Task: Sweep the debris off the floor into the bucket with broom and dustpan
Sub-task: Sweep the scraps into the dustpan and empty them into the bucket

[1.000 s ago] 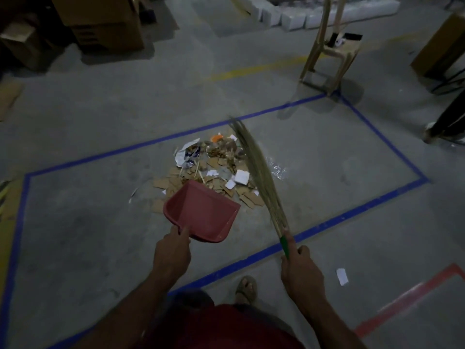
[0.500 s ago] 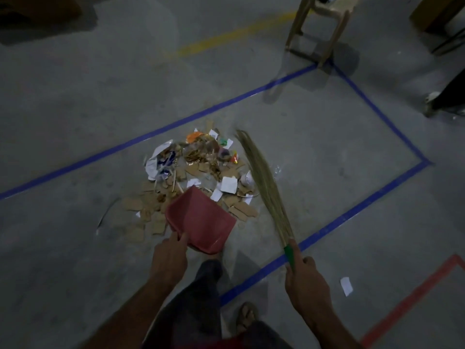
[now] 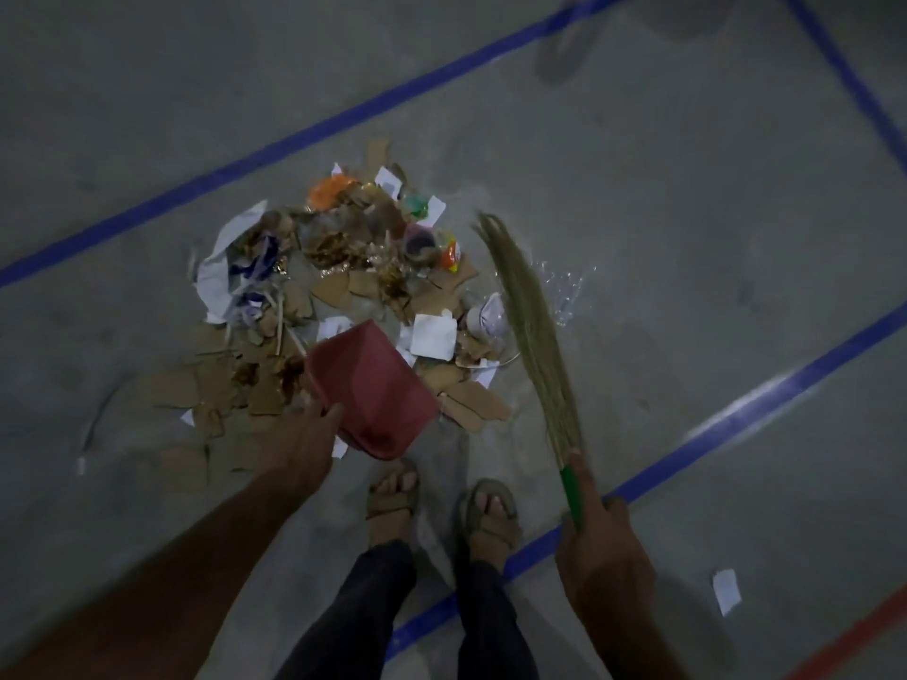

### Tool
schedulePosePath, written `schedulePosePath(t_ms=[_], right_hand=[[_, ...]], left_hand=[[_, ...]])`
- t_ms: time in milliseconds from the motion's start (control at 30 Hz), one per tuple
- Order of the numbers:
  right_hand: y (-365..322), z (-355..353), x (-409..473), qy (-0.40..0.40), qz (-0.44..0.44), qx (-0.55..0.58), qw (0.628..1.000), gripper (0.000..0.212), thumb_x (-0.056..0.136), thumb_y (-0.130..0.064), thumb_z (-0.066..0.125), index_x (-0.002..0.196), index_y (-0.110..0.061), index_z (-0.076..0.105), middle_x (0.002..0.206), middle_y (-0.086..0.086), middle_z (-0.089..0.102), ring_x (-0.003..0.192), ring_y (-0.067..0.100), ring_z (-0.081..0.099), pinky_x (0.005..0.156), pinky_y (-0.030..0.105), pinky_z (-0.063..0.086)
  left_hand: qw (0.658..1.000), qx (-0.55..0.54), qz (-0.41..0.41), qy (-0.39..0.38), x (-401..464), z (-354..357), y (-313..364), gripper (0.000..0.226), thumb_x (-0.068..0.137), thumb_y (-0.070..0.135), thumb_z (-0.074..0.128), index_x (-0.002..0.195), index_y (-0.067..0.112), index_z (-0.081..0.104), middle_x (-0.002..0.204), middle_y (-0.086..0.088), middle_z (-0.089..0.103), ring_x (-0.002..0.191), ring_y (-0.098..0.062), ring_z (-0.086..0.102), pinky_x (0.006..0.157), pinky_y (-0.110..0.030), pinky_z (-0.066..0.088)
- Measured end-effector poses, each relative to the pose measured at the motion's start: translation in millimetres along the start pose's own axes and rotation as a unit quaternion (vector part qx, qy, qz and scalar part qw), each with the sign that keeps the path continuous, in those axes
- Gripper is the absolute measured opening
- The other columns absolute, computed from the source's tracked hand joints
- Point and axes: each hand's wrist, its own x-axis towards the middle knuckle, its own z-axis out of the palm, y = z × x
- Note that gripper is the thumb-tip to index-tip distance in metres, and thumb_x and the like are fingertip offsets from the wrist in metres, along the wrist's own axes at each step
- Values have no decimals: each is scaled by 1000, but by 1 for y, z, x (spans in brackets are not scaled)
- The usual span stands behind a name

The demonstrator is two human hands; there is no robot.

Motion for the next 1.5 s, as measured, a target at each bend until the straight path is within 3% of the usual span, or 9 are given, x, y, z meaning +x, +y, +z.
schedulePosePath(t_ms=[133, 267, 533, 600, 667, 1000, 1100, 1333, 1500], right_hand=[[32, 32, 69, 74, -64, -22, 995, 74, 94, -11, 57, 157, -31, 25, 94, 7, 45, 53, 22, 47, 49, 40, 50], [62, 42, 142, 34, -46, -52, 997, 75, 99, -21, 49, 154, -49, 7, 104, 5, 44, 68, 19, 52, 59, 36, 52], [89, 61, 212, -59, -128, -102, 985, 76, 94, -24, 53, 153, -52, 14, 94, -4, 42, 68, 16, 49, 59, 37, 51], [96, 63, 204, -33, -173, -110, 978, 80, 90, -19, 61, 153, -48, 20, 93, -5, 45, 60, 13, 47, 49, 33, 50], [100, 66, 197, -39, -190, -112, 975, 83, 90, -18, 64, 152, -48, 19, 96, -5, 47, 58, 9, 47, 44, 29, 49], [105, 78, 118, -99, -192, -54, 975, 77, 94, -27, 56, 149, -56, 11, 98, -11, 46, 65, 9, 53, 51, 28, 51], [111, 65, 81, -103, -173, -42, 979, 88, 89, -23, 63, 146, -63, 8, 102, -14, 48, 68, 8, 55, 51, 28, 52], [110, -6, -5, -87, -150, -49, 984, 90, 77, -13, 76, 142, -49, 25, 85, -15, 37, 50, 5, 44, 37, 26, 43], [102, -59, -75, -39, -193, -56, 979, 94, 79, -16, 68, 156, -37, 19, 82, -12, 33, 48, 7, 35, 41, 29, 42]], left_hand=[[1000, 17, 13, -11, 69, 41, -13, 40, 77, 8, 65, 117, 5, 62, 120, -24, 57, 95, -42, 61, 68, -43, 47], [998, 32, 46, -23, 128, 66, -28, 36, 69, -2, 79, 101, -2, 64, 98, -31, 61, 71, -43, 64, 55, -40, 50], [978, 120, 165, 32, 201, 88, -6, 38, 78, 9, 69, 114, 18, 61, 96, -11, 62, 78, -33, 62, 58, -34, 42], [980, 100, 171, 33, 203, 95, 8, 30, 78, 8, 70, 107, 14, 64, 85, -14, 60, 69, -34, 60, 53, -32, 32], [986, 60, 157, 22, 202, 102, 16, 29, 84, 15, 62, 113, 15, 58, 90, -15, 55, 77, -35, 57, 58, -39, 43], [993, -69, 52, 77, 130, 119, 45, 35, 95, 11, 57, 128, 18, 51, 106, -15, 55, 81, -35, 55, 58, -35, 32], [993, -84, 30, 74, 101, 108, 50, 39, 95, 10, 54, 130, 23, 44, 112, -9, 53, 90, -30, 53, 65, -40, 44], [983, -148, -9, 112, 17, 27, 73, 41, 95, 4, 51, 131, 23, 45, 105, -6, 51, 87, -23, 48, 68, -41, 48], [957, -251, -68, 126, -59, -48, 98, 19, 105, 30, 38, 119, 32, 50, 97, 11, 48, 83, -9, 46, 62, -22, 34]])
